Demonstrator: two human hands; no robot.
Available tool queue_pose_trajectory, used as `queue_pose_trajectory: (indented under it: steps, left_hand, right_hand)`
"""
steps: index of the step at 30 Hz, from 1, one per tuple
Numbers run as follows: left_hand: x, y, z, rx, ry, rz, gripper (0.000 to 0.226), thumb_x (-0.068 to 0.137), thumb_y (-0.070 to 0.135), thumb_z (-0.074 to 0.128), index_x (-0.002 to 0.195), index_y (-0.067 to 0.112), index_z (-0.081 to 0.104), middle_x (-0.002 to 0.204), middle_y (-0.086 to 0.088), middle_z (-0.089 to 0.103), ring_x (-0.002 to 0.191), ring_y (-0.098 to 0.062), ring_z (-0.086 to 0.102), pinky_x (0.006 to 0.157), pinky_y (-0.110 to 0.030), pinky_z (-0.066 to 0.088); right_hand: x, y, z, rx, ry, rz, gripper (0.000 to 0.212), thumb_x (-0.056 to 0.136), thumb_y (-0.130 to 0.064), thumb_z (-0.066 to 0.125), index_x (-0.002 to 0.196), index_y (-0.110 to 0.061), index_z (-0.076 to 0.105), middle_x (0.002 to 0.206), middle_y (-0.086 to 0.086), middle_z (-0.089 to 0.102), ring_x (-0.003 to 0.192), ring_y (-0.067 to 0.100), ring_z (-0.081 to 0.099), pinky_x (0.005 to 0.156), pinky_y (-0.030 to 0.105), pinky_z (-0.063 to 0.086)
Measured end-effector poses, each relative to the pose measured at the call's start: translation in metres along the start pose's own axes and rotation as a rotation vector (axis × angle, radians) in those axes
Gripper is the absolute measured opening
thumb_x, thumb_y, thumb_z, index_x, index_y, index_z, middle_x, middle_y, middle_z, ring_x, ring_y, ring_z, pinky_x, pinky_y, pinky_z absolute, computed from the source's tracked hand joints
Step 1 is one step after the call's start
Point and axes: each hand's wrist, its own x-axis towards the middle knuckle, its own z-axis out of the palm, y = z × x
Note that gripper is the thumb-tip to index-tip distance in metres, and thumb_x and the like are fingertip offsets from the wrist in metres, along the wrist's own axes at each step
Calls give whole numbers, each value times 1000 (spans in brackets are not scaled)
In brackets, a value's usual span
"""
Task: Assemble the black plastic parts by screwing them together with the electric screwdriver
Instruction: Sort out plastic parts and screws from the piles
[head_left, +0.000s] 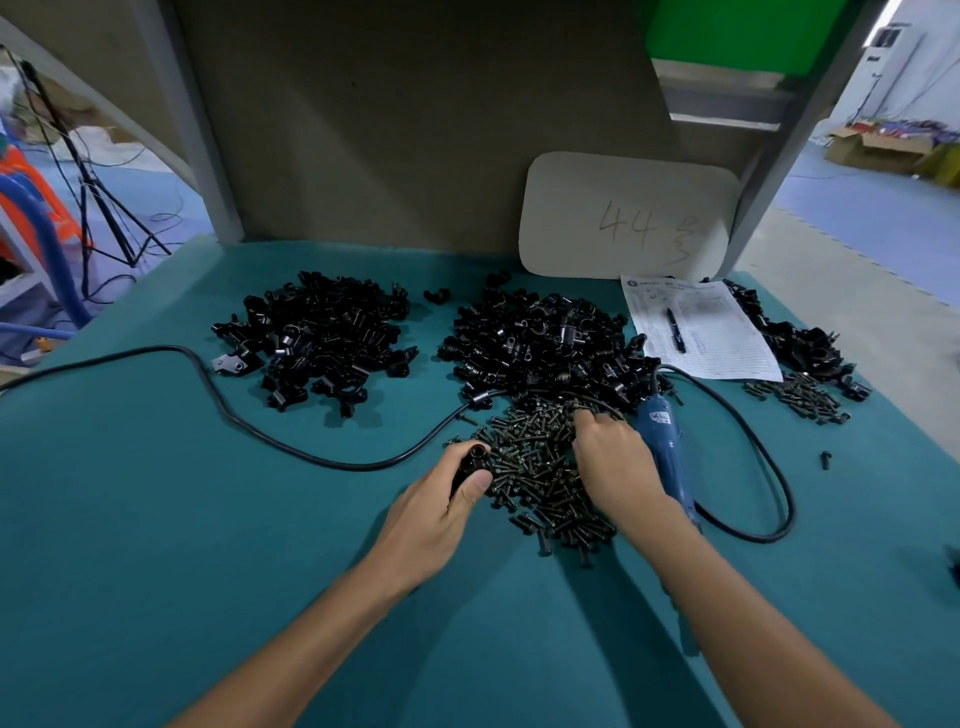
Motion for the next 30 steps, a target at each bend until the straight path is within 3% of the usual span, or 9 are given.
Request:
queue_pose_trajectory:
  steps: [3,6,8,11,15,18,23,26,30]
  left_hand:
    - [0,0,-1,19,15,-10,54,99,66,30,147,41,34,130,-18,57,118,-34,55,97,-52,48]
    - [1,0,1,43,16,-10,54,100,66,30,148,40,33,130,-22,56,116,-37,56,97,-53,48]
    - [1,0,2,56,11,-13,54,100,66,29,148,40,33,130,-21,57,115,-35,57,96,-52,49]
    - [1,-1,2,62,4,-16,56,99,68,28,148,41,32,133,-16,59,118,-33,59,98,-52,48]
    - [1,-2,1,53,10,-7,55,99,67,29,147,41,33,133,-15,59,119,-35,58,99,-53,48]
    - [2,-2,2,66,20,-6,54,100,67,30,147,40,33,129,-19,59,115,-35,59,96,-52,49]
    - [1,-1,2,66,14,-3,57,99,67,30,148,39,33,129,-16,61,115,-33,60,97,-52,49]
    - [2,-1,1,63,12,1,57,99,67,28,149,39,31,136,-1,61,121,-22,59,101,-49,49]
    - [2,-2,2,89,20,19,53,101,64,29,147,39,35,118,-13,62,102,-24,60,86,-43,51]
  right_hand:
    - [-2,5,-5,1,22,-33,20,94,6,53,111,-4,55,103,15,65,92,35,65,64,36,39]
    - [1,14,-14,165,99,7,26,100,0,46,118,-3,65,104,17,66,89,38,65,67,41,46]
    - [1,14,-16,236,101,-2,23,103,-7,49,117,-6,67,104,15,67,89,37,65,71,43,50]
    - [1,7,-12,181,-51,-26,19,104,-24,57,103,-5,60,99,11,63,90,35,63,74,41,51]
    - [7,4,-7,82,-67,-57,7,102,-12,51,96,-7,53,92,11,63,83,36,64,68,41,52]
    - [11,2,-10,192,-84,-21,16,100,-21,54,93,-7,60,85,8,64,81,33,62,71,40,52]
    - [11,-1,-11,287,-40,40,22,100,-22,58,92,-2,63,82,11,68,79,33,65,70,40,53]
    - [3,2,-17,495,110,153,15,95,-24,64,86,-12,66,70,1,69,68,20,65,64,37,55]
    - [-16,-5,-21,576,149,204,5,92,-23,67,87,-21,68,73,-10,70,69,10,64,66,33,55]
